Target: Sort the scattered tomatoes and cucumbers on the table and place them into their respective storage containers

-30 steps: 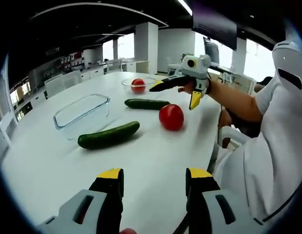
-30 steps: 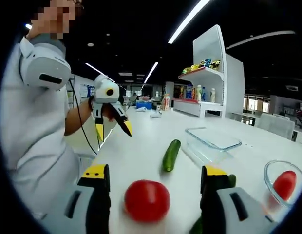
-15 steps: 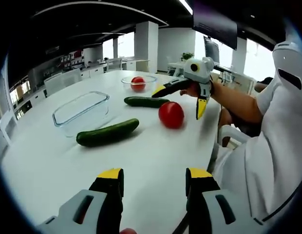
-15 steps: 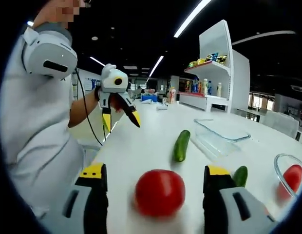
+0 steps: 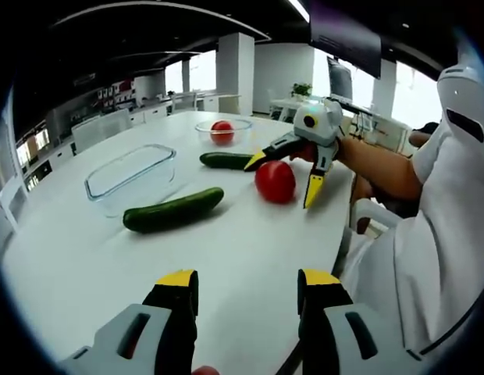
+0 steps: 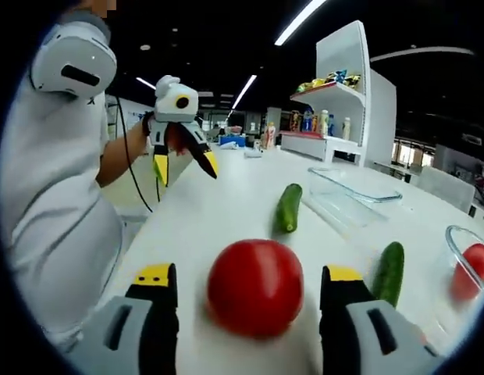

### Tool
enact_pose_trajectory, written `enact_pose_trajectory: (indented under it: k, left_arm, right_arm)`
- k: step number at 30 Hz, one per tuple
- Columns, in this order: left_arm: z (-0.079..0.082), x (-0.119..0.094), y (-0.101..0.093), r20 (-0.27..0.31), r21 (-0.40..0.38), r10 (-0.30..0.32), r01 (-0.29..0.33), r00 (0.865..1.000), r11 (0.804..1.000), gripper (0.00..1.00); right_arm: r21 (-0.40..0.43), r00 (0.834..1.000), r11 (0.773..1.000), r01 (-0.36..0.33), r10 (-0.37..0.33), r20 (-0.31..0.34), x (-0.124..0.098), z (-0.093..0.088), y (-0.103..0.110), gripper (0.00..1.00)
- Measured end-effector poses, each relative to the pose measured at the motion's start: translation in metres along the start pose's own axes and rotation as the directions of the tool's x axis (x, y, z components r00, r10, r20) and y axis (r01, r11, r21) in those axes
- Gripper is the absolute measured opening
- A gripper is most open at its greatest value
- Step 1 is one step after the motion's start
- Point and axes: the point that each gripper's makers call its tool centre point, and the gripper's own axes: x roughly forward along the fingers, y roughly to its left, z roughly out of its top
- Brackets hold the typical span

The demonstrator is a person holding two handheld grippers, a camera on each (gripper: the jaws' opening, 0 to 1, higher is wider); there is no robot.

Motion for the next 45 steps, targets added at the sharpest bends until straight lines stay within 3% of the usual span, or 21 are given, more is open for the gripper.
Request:
enact_pose_trajectory:
  k: [6,15,31,45]
  left_arm:
    - [0.0011,0.0016,-0.0021,0.0,0.002,-0.009,0.009,1.0,1.0,0.51]
    - [0.0049,-0.002,0.0064,0.02,-0.016,0.017,-0.017,1.0,1.0,0.51]
    - [0.0052,-0.0027,0.0058,0.023,-0.015,0.022,-0.021,1.0,1.0,0.51]
    - [0.0031,0.0005,0.0051,0.01,-0.019,0.019,-0.019,1.0,1.0,0.51]
  right_arm:
    - [0.02,0.998,0.999,0.05,-0.05,-0.029,0.0015,-0.0067,-0.0087,0.62]
    - [0.027,0.999,0.999,0.043,-0.043,-0.015,0.0027,-0.0041,-0.0027,0.49]
    - [-0.002,0.998,0.998,0.062,-0.062,-0.009,0.0024,-0.0051,-0.0033,0.48]
    - [0.022,0.996,0.996,0.085,-0.085,0.002,0.002,-0.0039,-0.006,0.45]
